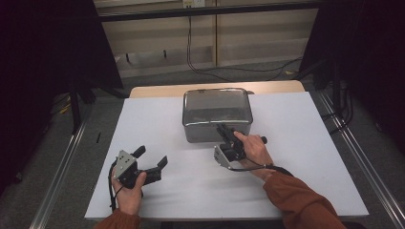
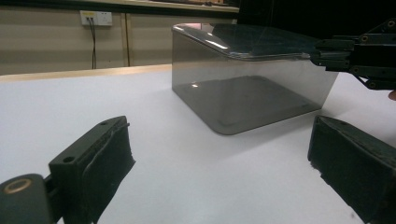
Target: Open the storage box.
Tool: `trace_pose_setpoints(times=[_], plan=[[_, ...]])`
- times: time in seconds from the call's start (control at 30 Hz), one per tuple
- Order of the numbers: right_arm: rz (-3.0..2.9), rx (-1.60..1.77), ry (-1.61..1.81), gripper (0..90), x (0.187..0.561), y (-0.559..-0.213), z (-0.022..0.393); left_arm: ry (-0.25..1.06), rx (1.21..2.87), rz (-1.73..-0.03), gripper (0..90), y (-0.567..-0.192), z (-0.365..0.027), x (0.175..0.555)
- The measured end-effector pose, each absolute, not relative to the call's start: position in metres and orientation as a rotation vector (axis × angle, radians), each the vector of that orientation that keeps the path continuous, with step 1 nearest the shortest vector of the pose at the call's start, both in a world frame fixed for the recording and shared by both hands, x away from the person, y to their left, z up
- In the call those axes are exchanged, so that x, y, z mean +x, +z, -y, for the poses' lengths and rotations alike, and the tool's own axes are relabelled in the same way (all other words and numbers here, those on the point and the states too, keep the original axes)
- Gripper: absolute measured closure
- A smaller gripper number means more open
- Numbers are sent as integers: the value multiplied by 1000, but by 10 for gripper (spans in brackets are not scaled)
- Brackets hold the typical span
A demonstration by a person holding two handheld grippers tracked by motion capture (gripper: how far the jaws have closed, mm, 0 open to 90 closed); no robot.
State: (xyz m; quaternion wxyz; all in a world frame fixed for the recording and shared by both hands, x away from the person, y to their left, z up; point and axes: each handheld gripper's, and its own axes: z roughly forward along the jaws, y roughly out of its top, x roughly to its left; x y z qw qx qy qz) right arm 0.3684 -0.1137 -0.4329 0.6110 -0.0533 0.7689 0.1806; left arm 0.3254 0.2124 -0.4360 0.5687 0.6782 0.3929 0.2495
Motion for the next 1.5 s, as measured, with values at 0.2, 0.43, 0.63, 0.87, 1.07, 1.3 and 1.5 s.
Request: trace_pose_setpoints(times=[0.2, 0.43, 0.63, 0.87, 1.07, 1.3, 1.5], plan=[[-1772, -127, 423, 790, 369, -431, 115, 582, 1595, -914, 59, -436, -211, 327], [-1769, -118, 426, 792, 368, -430, 115, 601, 1604, -877, 61, -434, -211, 328], [-1759, -112, 433, 798, 369, -424, 116, 595, 1599, -880, 50, -434, -210, 329], [-1757, -109, 447, 797, 370, -423, 116, 586, 1577, -860, 29, -434, -208, 330], [-1758, -100, 457, 797, 370, -420, 117, 569, 1598, -867, 24, -436, -205, 336], [-1747, -87, 481, 798, 371, -415, 118, 584, 1596, -836, 27, -430, -197, 344], [-1747, -80, 489, 799, 372, -412, 118, 589, 1591, -820, 27, -426, -190, 349]])
